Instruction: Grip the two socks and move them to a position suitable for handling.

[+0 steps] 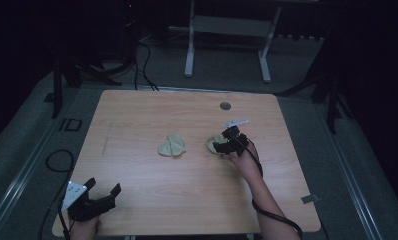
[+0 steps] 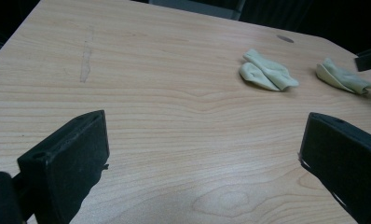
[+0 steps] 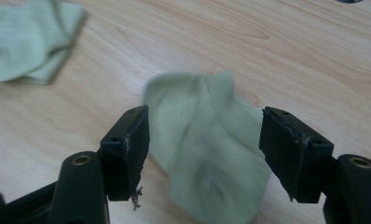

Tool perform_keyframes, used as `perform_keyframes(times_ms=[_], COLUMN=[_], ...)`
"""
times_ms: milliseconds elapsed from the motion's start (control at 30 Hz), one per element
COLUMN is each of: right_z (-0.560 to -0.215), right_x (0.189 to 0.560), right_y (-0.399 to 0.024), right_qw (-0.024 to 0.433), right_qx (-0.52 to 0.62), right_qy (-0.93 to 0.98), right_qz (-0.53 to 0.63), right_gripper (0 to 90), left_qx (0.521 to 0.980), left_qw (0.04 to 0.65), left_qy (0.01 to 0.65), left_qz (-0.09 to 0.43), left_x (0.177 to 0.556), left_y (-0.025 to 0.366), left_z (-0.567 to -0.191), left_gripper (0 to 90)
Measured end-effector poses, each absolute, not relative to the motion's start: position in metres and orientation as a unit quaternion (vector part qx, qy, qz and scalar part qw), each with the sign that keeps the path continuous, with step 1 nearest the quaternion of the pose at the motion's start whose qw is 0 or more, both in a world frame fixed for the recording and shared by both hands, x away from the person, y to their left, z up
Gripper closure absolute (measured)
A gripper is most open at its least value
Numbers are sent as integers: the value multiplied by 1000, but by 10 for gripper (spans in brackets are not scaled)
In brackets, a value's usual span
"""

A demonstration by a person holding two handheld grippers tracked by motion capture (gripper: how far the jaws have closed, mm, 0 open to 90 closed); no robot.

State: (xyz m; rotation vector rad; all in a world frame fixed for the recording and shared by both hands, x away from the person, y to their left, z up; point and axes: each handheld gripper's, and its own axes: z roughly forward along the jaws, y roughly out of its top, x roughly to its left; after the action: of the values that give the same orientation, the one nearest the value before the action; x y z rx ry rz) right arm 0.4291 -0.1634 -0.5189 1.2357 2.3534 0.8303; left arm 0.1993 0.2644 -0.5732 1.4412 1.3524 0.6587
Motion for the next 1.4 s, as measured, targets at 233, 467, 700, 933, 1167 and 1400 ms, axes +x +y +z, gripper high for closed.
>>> perform_keyframes(times_ms=[233,467,700,933,1167,1400], right_z=[-536,-546,-544,-544,-523,-496], right_x=[449,451,444,438,417,374], right_y=[-151,-141,-129,-128,-125,-121], right_qw=[155,178,193,208,182,176], right_qx=[461,456,429,440,430,399], right_qy=[833,839,853,842,852,856], right_qz=[264,238,227,232,236,279], right_gripper=[373,328,594,792,801,799], left_qx=[601,601,597,600,597,606], left_qw=[504,505,505,503,499,495], left_qy=[557,559,561,561,568,564], left_qz=[272,267,271,270,267,263], left_x=[201,202,202,203,204,204], left_y=[265,266,267,265,265,261], left_z=[-574,-575,-575,-575,-576,-575], left_gripper=[14,14,14,14,14,15])
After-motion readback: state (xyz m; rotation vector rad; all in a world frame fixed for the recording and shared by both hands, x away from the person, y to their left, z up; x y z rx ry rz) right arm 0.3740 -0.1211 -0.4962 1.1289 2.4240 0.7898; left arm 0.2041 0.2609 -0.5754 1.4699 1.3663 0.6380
